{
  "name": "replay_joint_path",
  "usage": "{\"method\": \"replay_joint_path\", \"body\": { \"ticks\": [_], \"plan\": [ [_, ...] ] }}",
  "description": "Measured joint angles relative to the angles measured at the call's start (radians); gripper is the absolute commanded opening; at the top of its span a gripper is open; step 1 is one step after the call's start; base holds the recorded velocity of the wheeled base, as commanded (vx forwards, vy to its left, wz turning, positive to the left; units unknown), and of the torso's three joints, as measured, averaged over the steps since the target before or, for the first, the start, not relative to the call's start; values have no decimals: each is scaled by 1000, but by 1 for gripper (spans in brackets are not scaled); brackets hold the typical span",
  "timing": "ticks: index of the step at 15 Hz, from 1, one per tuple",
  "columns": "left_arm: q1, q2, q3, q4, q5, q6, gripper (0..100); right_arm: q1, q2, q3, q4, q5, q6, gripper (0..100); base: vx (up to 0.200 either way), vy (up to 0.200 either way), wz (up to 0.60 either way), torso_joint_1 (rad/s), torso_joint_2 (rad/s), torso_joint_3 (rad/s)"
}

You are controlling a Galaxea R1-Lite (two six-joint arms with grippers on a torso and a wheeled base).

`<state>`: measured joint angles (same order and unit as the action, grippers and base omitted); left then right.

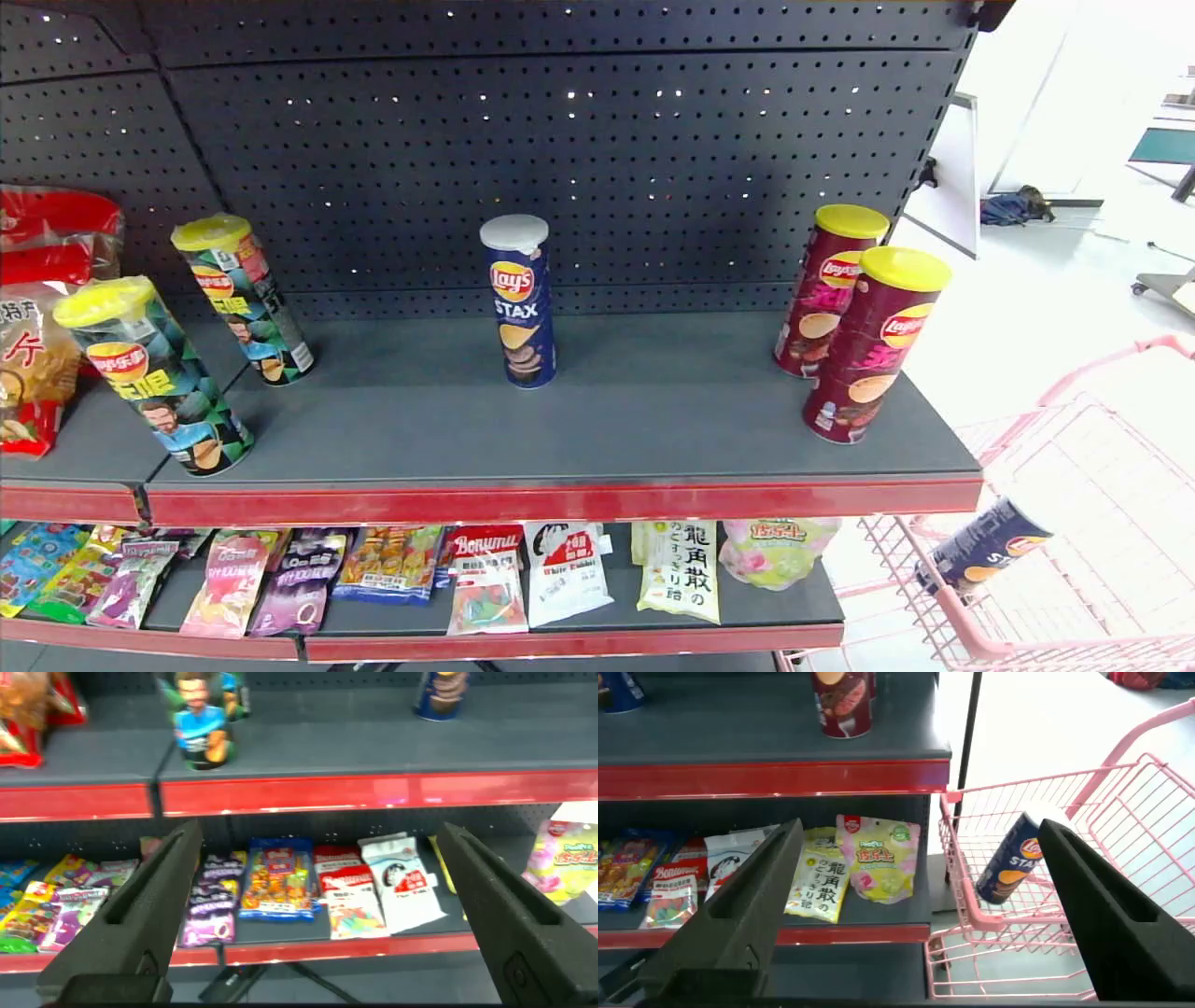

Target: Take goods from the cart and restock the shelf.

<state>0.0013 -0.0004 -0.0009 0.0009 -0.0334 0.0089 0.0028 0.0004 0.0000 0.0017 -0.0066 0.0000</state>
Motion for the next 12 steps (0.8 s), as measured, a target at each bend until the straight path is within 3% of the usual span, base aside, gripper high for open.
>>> {"method": "replay_joint_path", "body": {
  "ticks": [2, 5, 12],
  "plan": [
    [0, 0, 0, 0, 0, -1, 100, 0, 0, 0, 0, 0, 0, 100, 0, -200, 0, 5, 2, 2],
    [0, 0, 0, 0, 0, -1, 100, 0, 0, 0, 0, 0, 0, 100, 0, 0, 0, 0, 0, 0],
    [0, 0, 1, 0, 0, -2, 100, 1, 0, 0, 0, 0, 1, 100, 0, 0, -600, 4, -1, 3]
  ]
}}
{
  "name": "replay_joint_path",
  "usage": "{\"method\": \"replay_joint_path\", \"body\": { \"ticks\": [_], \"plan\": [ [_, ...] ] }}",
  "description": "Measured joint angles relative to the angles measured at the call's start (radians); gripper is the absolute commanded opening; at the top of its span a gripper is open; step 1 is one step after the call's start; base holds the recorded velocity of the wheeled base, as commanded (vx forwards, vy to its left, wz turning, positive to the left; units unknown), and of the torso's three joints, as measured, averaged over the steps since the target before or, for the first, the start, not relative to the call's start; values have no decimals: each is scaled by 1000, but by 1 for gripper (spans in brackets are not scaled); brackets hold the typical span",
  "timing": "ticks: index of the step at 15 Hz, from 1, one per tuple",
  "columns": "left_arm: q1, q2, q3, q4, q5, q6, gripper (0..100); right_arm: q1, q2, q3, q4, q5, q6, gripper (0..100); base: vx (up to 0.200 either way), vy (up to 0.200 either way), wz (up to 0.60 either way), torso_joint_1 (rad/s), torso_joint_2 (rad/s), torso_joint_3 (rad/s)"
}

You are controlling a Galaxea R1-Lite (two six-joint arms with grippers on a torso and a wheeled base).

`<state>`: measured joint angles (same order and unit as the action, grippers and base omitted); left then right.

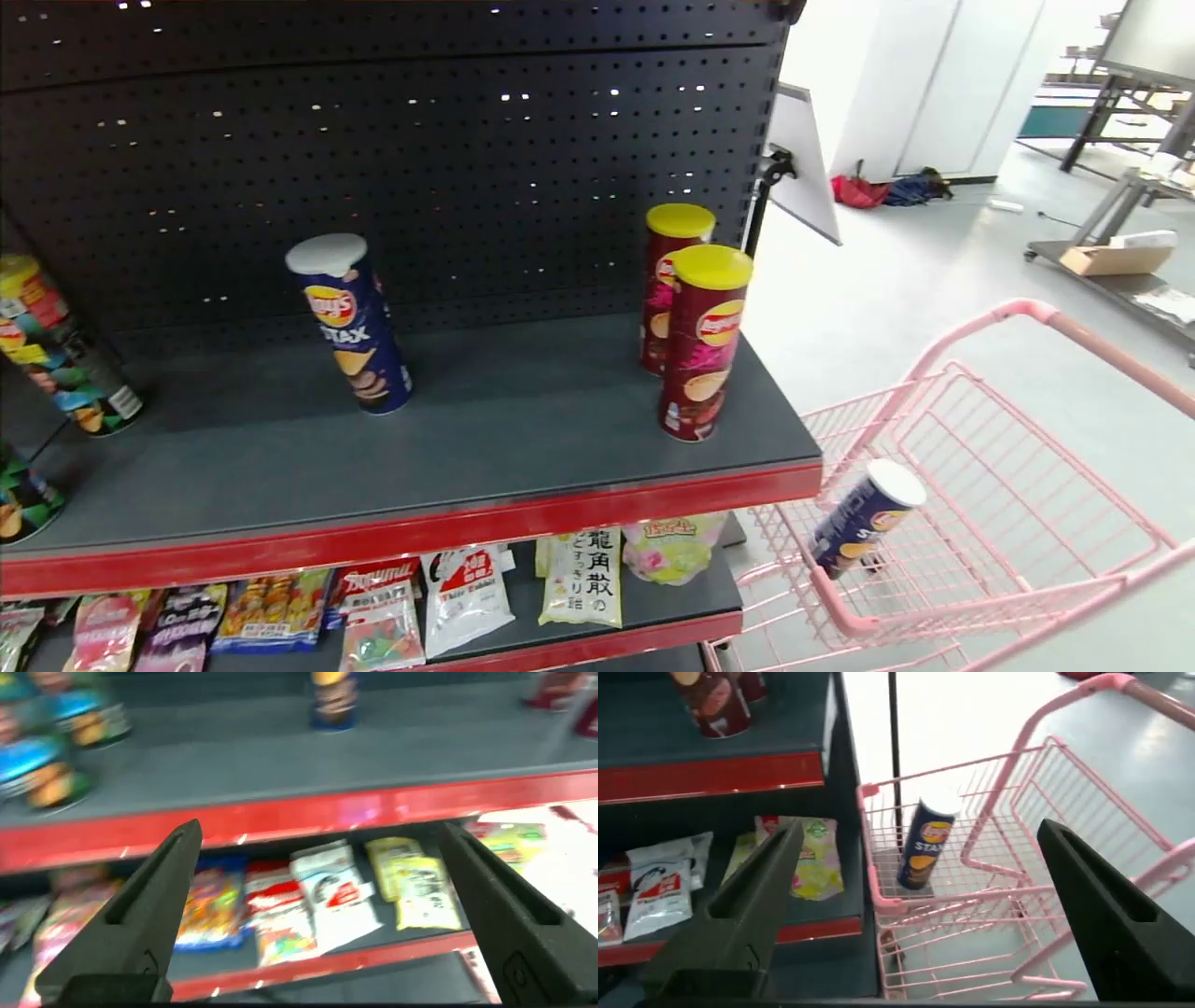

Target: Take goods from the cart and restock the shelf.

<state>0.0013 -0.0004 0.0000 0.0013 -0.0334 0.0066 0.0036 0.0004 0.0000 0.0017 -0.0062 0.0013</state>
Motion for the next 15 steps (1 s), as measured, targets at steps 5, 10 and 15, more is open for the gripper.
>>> {"method": "replay_joint_path", "body": {
  "ticks": [5, 10, 15],
  "plan": [
    [0, 0, -1, 1, 0, 0, 100, -1, 0, 0, -1, -1, 0, 100, 0, 0, -240, 2, 0, 0],
    [0, 0, 0, 0, 0, 0, 100, 0, 0, 0, 0, -1, 2, 100, 0, 0, 0, -52, 99, 63],
    [0, 0, 0, 0, 0, 0, 100, -1, 0, 0, 0, -1, 2, 100, 0, 0, 0, -139, 339, 191]
  ]
}}
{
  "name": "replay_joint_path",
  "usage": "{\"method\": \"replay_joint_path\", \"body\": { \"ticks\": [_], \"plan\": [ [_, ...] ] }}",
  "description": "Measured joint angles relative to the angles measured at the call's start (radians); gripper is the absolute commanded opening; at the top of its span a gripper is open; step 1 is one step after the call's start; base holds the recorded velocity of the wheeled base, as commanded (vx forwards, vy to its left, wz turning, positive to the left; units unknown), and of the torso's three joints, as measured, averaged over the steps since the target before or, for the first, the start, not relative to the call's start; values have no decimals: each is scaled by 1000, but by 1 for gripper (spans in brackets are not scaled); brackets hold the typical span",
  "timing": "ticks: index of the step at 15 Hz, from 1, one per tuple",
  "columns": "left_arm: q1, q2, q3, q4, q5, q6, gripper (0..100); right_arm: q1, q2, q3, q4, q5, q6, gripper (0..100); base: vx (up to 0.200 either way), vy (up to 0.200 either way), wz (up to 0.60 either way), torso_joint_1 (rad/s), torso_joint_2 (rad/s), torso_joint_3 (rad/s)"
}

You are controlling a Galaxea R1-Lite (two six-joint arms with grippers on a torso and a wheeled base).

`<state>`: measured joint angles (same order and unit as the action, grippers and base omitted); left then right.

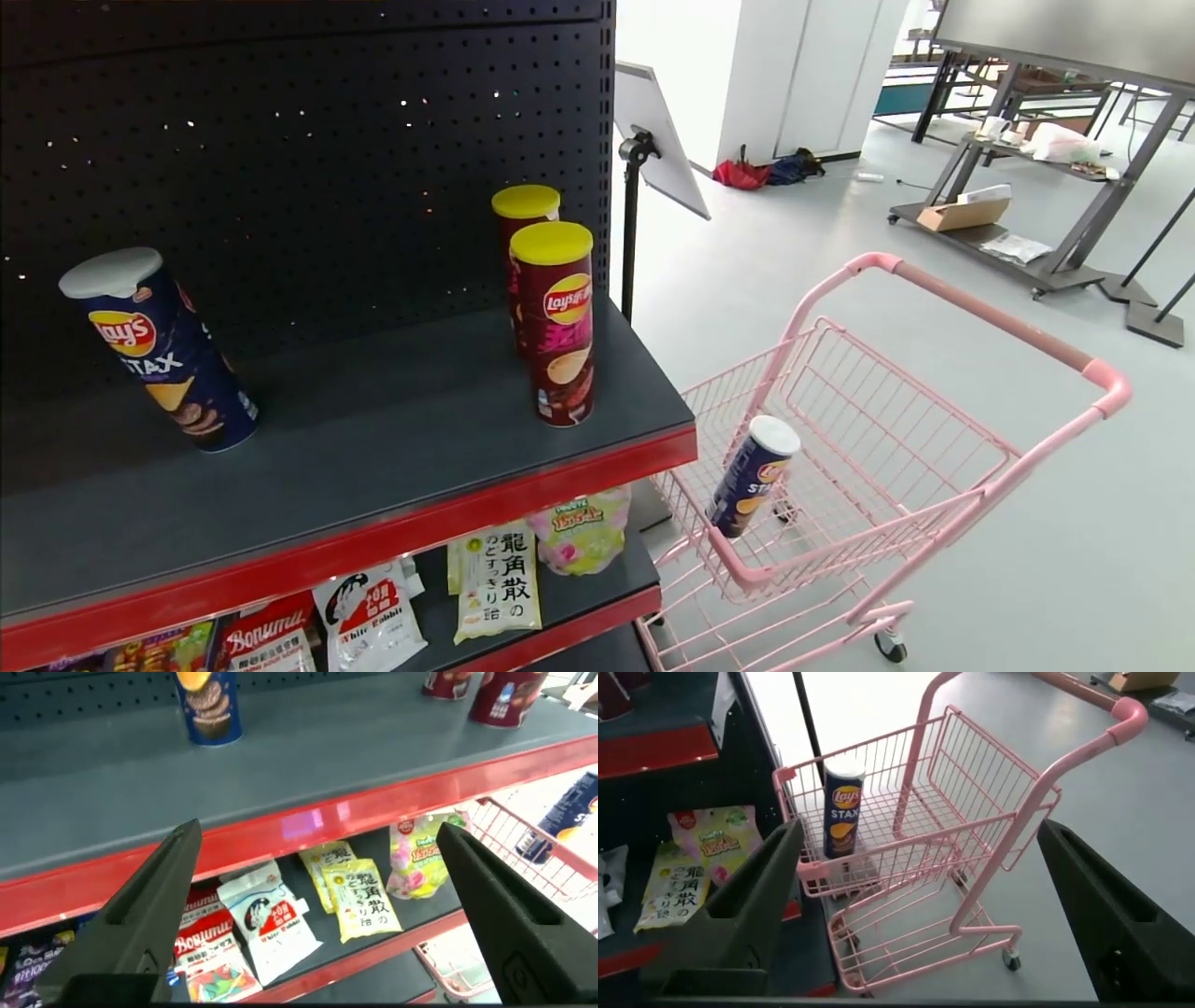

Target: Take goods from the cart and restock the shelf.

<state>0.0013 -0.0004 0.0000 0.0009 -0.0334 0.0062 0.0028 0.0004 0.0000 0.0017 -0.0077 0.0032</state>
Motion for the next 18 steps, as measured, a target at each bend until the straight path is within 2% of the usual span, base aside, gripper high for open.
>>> {"method": "replay_joint_path", "body": {
  "ticks": [18],
  "plan": [
    [0, 0, 0, 0, 0, 0, 100, 0, 0, 0, 0, 1, -1, 100, 0, 0, 0, -138, 364, 220]
  ]
}}
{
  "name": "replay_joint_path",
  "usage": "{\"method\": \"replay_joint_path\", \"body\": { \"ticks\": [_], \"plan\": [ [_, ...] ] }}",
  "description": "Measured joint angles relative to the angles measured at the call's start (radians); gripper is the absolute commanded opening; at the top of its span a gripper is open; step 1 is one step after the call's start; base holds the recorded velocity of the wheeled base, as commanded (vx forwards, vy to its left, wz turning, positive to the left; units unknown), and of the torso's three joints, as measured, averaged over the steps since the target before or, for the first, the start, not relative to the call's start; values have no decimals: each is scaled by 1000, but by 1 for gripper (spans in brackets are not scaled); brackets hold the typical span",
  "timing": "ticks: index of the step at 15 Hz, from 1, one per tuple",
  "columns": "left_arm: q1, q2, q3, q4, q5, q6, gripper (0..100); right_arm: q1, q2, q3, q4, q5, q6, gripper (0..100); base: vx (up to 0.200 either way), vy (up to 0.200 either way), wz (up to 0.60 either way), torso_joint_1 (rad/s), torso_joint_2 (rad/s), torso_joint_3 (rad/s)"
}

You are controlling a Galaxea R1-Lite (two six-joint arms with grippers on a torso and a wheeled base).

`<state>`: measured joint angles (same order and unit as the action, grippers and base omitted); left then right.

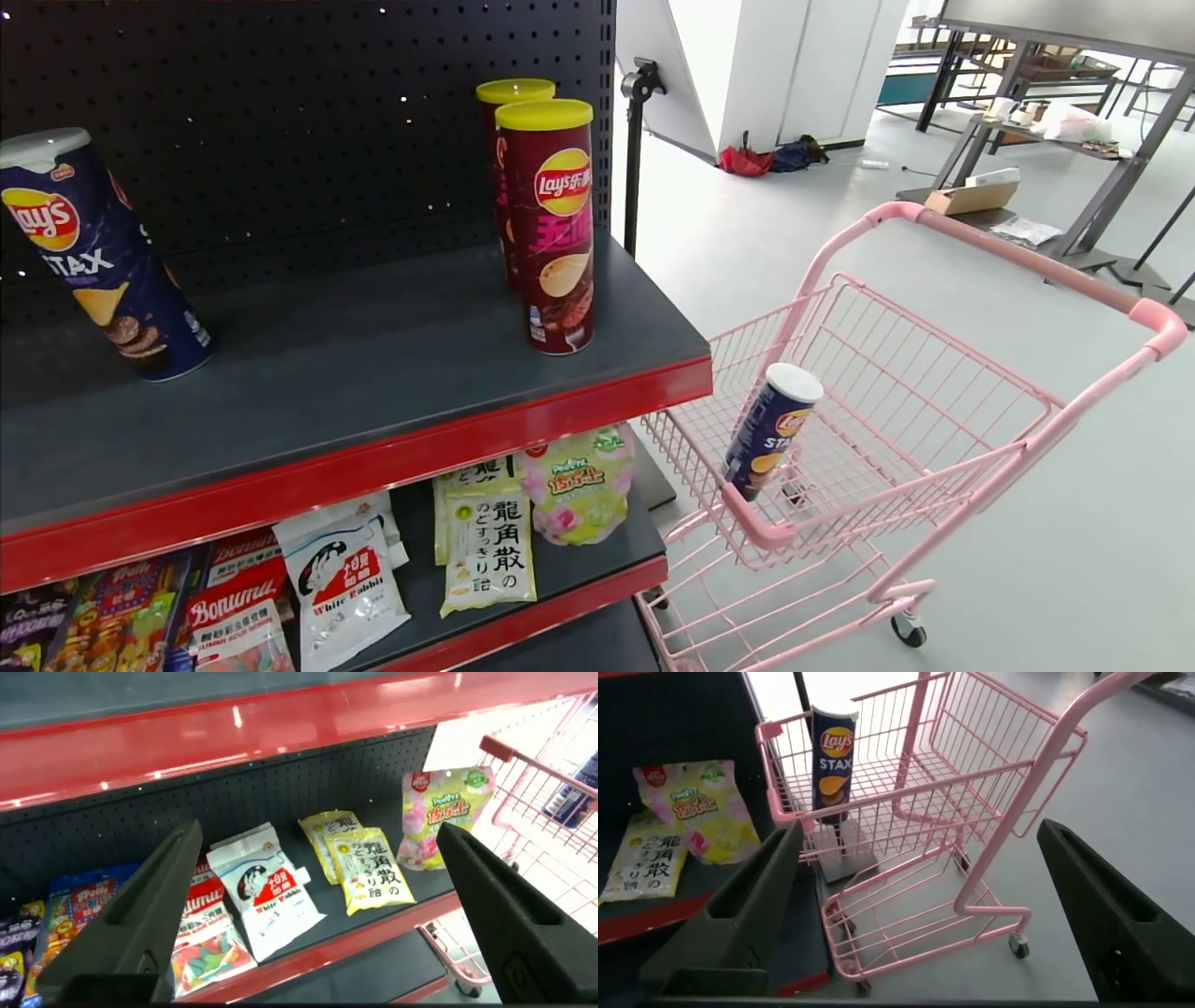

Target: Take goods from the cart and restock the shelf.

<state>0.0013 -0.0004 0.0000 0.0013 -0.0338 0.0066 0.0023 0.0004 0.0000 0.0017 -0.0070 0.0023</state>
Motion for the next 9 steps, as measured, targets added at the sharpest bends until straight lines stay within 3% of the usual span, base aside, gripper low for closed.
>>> {"method": "replay_joint_path", "body": {
  "ticks": [6, 9],
  "plan": [
    [0, 0, 0, 0, 1, 1, 100, 3, 9, -22, 2, 6, -4, 100, 0, 0, 0, -3, 14, 8],
    [0, 0, 0, 0, 0, 1, 100, 12, 150, -203, -4, 19, 62, 100, 0, 0, 0, 0, 0, 0]
  ]
}}
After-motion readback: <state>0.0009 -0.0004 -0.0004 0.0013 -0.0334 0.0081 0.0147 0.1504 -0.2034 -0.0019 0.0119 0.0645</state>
